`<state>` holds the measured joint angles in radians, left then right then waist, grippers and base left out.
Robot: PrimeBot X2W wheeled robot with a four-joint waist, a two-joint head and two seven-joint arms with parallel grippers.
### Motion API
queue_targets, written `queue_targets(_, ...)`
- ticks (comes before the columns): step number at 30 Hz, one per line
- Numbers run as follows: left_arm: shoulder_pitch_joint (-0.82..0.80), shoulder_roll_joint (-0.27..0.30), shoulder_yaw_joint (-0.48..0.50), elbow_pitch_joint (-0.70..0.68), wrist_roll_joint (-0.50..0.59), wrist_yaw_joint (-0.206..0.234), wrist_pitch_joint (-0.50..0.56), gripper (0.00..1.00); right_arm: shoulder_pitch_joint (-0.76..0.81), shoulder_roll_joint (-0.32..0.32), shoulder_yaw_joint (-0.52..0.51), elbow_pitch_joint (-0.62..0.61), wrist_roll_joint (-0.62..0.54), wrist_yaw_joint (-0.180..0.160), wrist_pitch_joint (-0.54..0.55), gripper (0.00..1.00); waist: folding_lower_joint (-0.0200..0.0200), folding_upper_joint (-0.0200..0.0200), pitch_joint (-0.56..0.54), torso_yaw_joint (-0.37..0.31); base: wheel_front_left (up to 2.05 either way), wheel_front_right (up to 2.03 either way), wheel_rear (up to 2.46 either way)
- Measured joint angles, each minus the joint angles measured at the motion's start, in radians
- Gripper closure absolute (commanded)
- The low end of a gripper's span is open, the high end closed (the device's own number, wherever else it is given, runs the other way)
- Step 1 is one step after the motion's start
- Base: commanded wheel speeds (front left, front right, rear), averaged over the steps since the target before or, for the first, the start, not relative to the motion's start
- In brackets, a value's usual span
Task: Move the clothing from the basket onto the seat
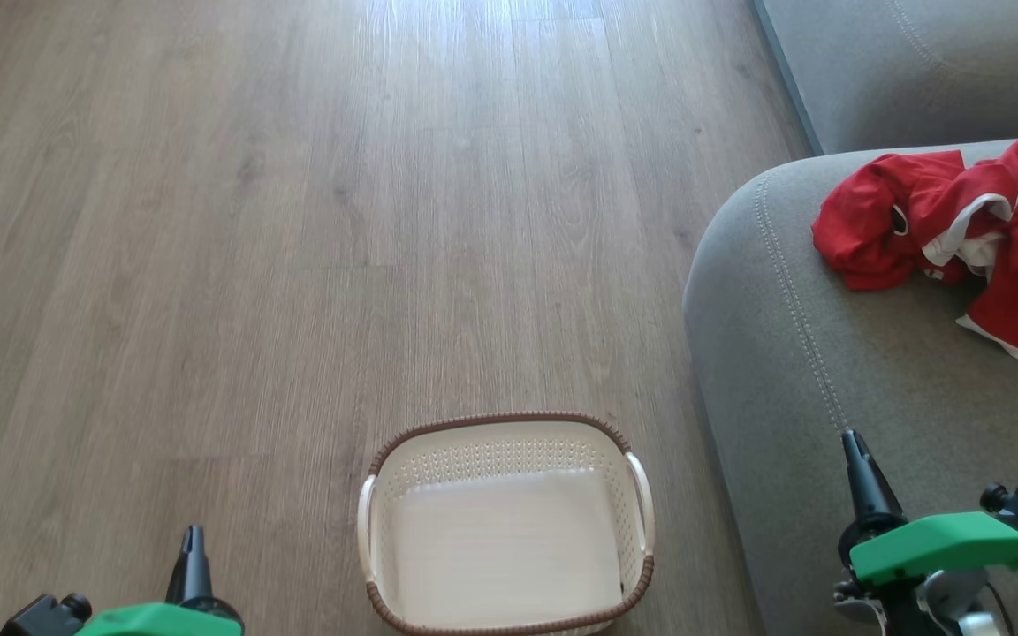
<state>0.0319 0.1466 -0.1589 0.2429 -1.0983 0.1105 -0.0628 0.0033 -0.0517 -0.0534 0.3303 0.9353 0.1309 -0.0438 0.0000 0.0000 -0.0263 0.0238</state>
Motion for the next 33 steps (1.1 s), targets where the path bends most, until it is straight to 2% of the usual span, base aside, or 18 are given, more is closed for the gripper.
queue_targets(33,-0.04,-0.05,0.12,-0.029,-0.268,-0.077,0.088,1.0,-0.038,-0.001,-0.027,-0.013,0.363,0.0,0.068,1.0,0.0,0.0,0.012,-0.013,0.0,0.0,0.0)
